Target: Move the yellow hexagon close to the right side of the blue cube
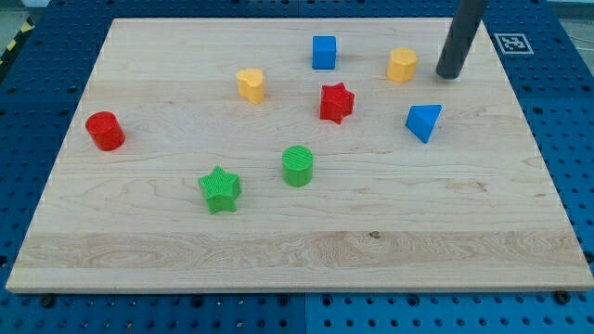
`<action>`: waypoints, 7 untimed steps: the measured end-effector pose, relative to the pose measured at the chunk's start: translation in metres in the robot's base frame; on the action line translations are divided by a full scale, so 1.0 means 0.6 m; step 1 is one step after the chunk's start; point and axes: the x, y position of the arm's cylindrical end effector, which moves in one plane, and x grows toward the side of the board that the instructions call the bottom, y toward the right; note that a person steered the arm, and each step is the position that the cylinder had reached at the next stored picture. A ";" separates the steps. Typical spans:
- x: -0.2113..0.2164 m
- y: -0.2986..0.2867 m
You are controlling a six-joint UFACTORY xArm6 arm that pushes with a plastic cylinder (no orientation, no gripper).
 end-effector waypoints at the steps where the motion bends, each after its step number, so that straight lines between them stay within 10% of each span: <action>1: -0.019 0.012; 7: 0.009 -0.102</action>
